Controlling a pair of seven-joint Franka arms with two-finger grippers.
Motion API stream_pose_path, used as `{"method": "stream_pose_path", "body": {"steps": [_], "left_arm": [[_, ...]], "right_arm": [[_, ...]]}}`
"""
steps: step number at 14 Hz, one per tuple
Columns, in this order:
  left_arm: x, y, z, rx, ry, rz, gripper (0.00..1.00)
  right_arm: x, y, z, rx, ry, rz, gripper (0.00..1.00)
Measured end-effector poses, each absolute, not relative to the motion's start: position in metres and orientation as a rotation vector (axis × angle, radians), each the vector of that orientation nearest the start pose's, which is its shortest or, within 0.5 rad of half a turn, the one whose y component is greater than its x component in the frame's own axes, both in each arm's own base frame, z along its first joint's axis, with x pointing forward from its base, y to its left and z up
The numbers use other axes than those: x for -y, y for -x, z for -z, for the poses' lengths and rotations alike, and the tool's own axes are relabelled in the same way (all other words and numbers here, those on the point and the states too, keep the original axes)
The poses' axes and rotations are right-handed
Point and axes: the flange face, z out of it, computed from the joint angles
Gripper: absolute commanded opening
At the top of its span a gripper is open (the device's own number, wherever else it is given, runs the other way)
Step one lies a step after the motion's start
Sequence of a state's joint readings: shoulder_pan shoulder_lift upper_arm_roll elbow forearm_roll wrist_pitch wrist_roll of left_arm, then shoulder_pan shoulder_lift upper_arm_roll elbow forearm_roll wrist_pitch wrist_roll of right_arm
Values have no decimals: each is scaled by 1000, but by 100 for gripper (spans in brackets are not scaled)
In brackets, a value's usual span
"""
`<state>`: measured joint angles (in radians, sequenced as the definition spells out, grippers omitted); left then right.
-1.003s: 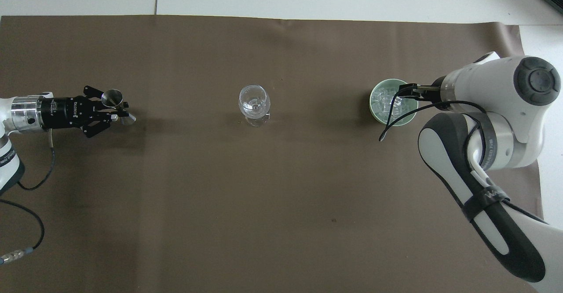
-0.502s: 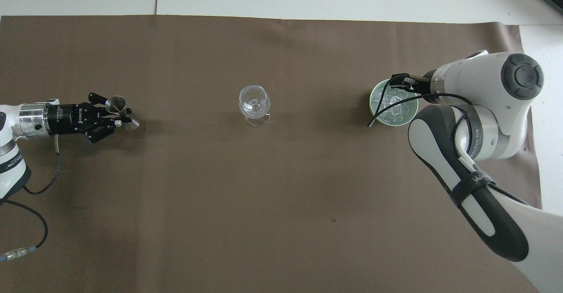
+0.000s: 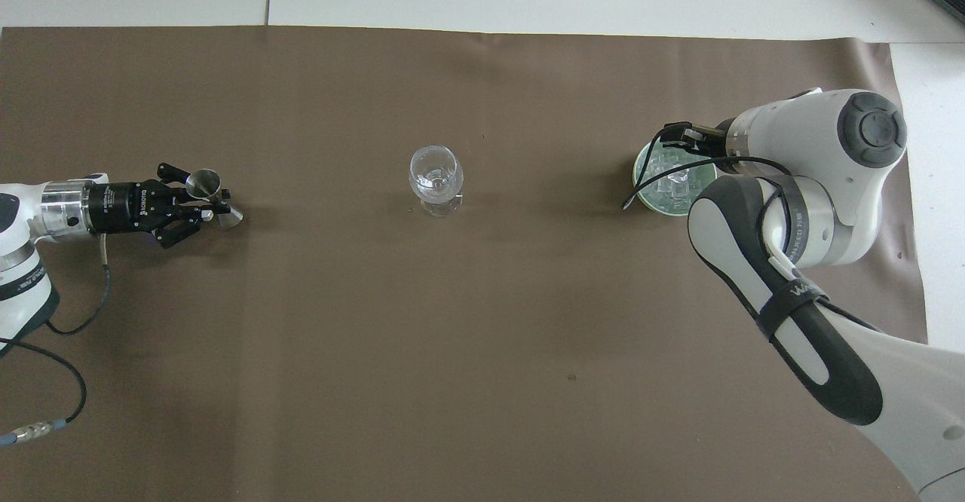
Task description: Pour wine and add ice with both arms
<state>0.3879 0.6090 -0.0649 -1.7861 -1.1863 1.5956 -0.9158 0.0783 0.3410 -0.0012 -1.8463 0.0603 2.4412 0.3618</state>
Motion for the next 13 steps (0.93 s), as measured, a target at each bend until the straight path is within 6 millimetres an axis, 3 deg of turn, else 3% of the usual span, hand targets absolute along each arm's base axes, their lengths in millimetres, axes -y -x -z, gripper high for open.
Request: {"method": "stream_pose_path", "body": {"steps": [3, 7, 12, 13], "left_arm": [[-103, -601, -224, -1566, -1212, 1168, 21], [-103, -601, -224, -1562, -1213, 1165, 29], [-103, -601, -224, -1554, -1220, 1158, 40], [-103, -601, -224, -1552, -1221, 1157, 49]], "right_arm": [[-63, -653, -366, -584, 2954, 350, 87], [-72, -651, -355, -597, 2959, 311, 86], [-70, -647, -346, -604, 2973, 264, 81], [-68, -646, -345, -606, 2978, 250, 77]]}}
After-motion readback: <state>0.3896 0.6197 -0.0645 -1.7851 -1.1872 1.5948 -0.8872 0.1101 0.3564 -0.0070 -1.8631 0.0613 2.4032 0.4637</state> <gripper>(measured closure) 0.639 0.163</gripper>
